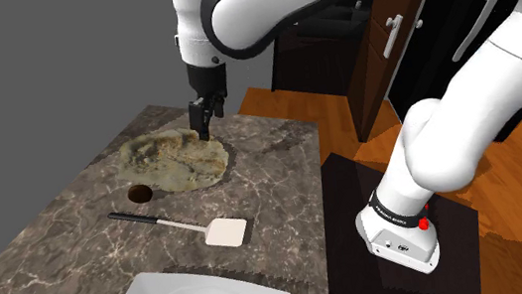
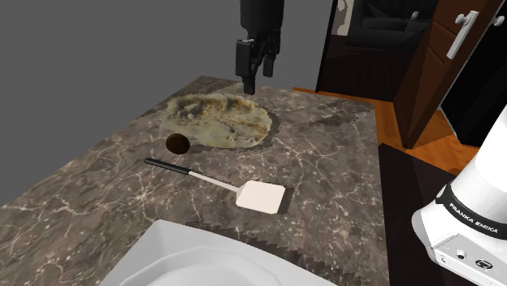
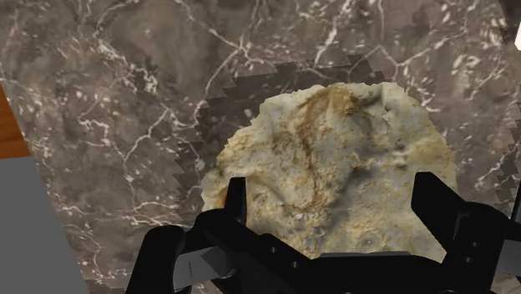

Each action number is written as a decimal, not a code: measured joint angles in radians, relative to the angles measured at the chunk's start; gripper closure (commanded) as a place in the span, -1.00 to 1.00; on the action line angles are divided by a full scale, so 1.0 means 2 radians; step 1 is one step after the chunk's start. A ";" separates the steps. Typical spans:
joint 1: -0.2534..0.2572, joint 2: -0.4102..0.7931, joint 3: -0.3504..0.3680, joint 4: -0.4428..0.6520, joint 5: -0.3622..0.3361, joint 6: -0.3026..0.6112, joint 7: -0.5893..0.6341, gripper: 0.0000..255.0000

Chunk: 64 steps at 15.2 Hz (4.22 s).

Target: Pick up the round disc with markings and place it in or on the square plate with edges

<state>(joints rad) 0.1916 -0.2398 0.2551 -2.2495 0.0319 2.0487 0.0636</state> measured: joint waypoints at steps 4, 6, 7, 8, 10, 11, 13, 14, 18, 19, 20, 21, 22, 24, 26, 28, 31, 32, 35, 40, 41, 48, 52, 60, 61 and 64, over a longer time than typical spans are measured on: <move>0.016 0.049 0.024 0.036 -0.006 0.018 0.017 -1.00; 0.024 0.077 0.036 0.060 -0.013 0.025 0.028 -1.00; 0.028 0.090 0.041 0.070 -0.017 0.029 0.032 -1.00; 0.032 0.105 0.046 0.082 -0.022 0.033 0.037 -1.00; 0.041 0.140 0.056 0.109 -0.034 0.041 0.049 -1.00; 0.046 0.155 0.060 0.124 -0.040 0.042 0.054 -1.00; 0.054 0.178 0.065 0.146 -0.050 0.045 0.060 -1.00; 0.056 0.184 0.066 0.148 -0.053 0.048 0.062 -1.00; 0.058 0.197 0.066 0.139 -0.059 0.070 0.067 -1.00; 0.059 0.203 0.066 0.139 -0.062 0.075 0.069 -1.00; 0.060 0.206 0.066 0.134 -0.064 0.082 0.071 -1.00; 0.060 0.210 0.065 0.134 -0.066 0.086 0.072 -1.00; 0.060 0.211 0.065 0.132 -0.067 0.089 0.073 -1.00; 0.060 0.212 0.065 0.132 -0.067 0.090 0.073 -1.00; 0.060 0.212 0.065 0.132 -0.068 0.090 0.073 -1.00; 0.060 0.212 0.065 0.132 -0.068 0.090 0.073 1.00; 0.060 0.212 0.065 0.132 -0.068 0.090 0.073 1.00; 0.060 0.212 0.065 0.132 -0.068 0.090 0.073 1.00; 0.060 0.212 0.065 0.132 -0.067 0.091 0.073 1.00; 0.059 0.208 0.065 0.135 -0.065 0.083 0.071 1.00; 0.060 0.207 0.066 0.139 -0.064 0.078 0.071 1.00; 0.057 0.186 0.068 0.162 -0.053 0.037 0.063 1.00; 0.057 0.179 0.069 0.183 -0.049 0.010 0.060 1.00; 0.068 0.204 0.072 0.231 -0.071 -0.033 0.079 -1.00; 0.076 0.230 0.072 0.255 -0.090 -0.047 0.092 -1.00; 0.104 0.295 0.069 0.314 -0.134 -0.084 0.127 -1.00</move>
<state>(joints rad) 0.4003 0.3493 0.3930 -1.6221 -0.2371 1.8801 0.3178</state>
